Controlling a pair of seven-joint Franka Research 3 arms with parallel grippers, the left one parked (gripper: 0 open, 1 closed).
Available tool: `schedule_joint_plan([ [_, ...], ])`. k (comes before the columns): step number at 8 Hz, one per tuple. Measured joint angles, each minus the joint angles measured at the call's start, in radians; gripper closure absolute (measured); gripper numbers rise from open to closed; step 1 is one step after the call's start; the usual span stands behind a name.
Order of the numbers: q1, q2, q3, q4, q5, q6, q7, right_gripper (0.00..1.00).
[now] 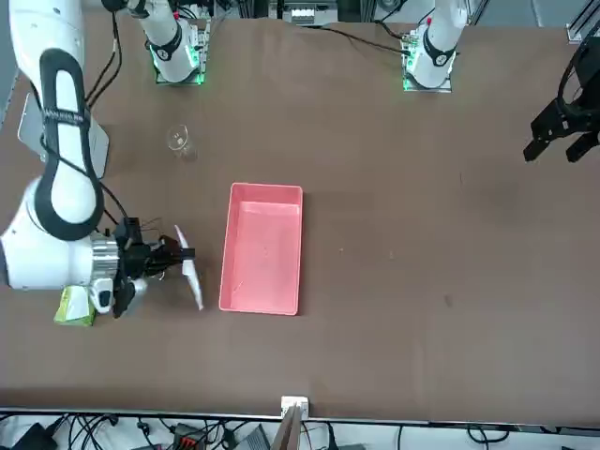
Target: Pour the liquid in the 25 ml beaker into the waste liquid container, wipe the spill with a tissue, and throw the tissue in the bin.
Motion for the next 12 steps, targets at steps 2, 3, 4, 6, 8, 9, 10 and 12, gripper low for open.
schedule_joint_plan([
  [2,0.0,0.039,0.0,-0.007,0.068,0.001,0.0,0.98],
  [3,0.0,0.057,0.0,-0.008,0.095,0.001,0.0,0.98],
  [4,-0.001,0.071,0.0,-0.008,0.109,0.001,0.0,0.98],
  [6,0.001,0.092,0.0,-0.008,0.124,0.002,-0.003,0.97],
  [8,0.003,0.108,0.001,-0.008,0.128,0.007,-0.005,0.97],
  [9,0.005,0.115,0.001,-0.008,0.128,0.01,-0.006,0.97],
  [10,0.008,0.122,0.001,-0.008,0.128,0.014,-0.007,0.97],
  [12,0.017,0.131,0.001,-0.008,0.128,0.026,-0.007,0.97],
])
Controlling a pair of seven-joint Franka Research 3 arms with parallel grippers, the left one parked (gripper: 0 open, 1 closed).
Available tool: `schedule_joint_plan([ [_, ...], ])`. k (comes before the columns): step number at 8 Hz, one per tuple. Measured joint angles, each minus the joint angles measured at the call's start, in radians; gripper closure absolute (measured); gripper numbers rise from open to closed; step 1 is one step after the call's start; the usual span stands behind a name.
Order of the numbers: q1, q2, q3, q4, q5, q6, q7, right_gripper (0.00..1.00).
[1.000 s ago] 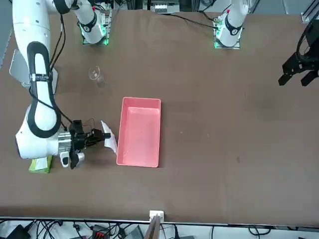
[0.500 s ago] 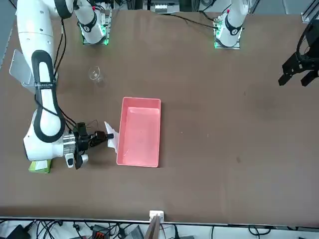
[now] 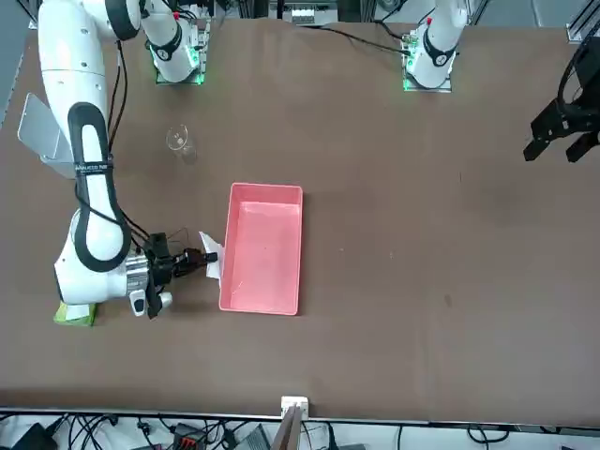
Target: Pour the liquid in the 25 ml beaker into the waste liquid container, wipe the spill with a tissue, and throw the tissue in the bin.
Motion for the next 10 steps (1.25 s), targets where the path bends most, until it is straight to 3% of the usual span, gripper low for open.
schedule_joint_plan([
  [10,0.004,0.039,0.0,0.0,0.0,0.039,-0.034,0.97],
])
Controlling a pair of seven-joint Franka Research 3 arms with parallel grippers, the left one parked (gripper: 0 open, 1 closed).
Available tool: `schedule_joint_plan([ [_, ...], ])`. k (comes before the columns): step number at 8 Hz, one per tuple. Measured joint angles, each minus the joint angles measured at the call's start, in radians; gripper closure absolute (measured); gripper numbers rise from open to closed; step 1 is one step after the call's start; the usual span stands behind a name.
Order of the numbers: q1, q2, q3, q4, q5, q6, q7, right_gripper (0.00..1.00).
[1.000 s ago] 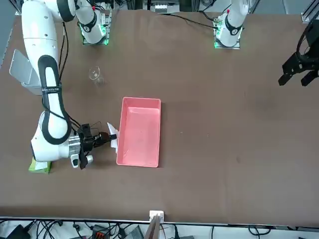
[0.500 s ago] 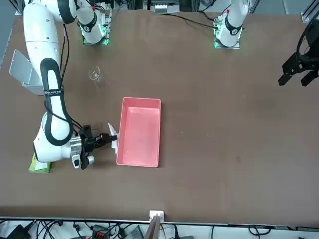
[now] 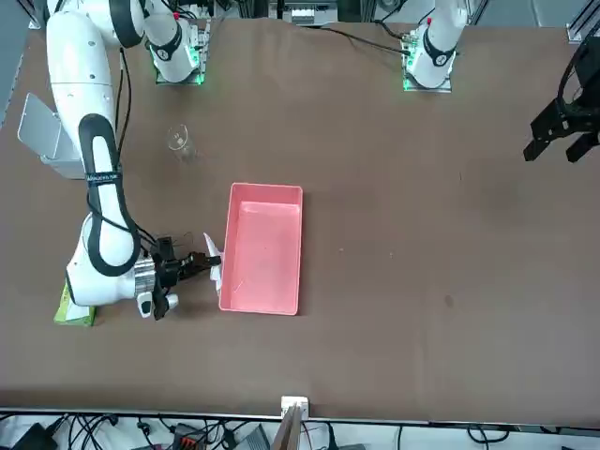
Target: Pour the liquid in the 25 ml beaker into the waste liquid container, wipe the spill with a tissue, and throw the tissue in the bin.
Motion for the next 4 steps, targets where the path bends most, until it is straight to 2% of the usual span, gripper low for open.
schedule_joint_plan([
  [4,0.006,0.015,0.0,0.0,0.0,0.016,-0.007,0.97],
])
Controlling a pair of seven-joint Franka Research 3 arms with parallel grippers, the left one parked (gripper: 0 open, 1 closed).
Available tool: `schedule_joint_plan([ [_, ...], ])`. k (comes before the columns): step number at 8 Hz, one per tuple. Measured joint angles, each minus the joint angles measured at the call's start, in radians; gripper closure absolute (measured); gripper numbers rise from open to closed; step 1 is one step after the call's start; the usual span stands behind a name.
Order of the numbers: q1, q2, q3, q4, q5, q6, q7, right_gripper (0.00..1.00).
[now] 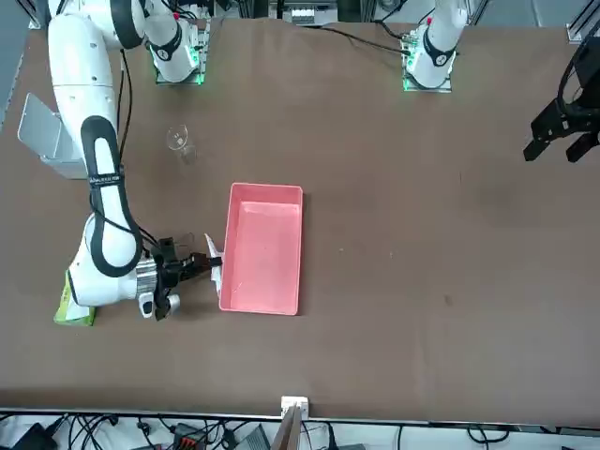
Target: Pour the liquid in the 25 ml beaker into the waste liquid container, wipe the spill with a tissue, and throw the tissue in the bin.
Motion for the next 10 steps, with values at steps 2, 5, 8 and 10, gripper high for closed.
schedule_joint_plan([
  [2,0.0,0.013,0.0,0.0,0.0,0.009,-0.009,0.97],
  [5,0.002,0.032,0.0,0.0,0.0,0.022,-0.025,0.96],
  [8,0.005,0.049,0.001,0.0,0.0,0.038,-0.041,0.96],
  [10,0.009,0.061,0.001,0.0,0.0,0.05,-0.045,0.96],
])
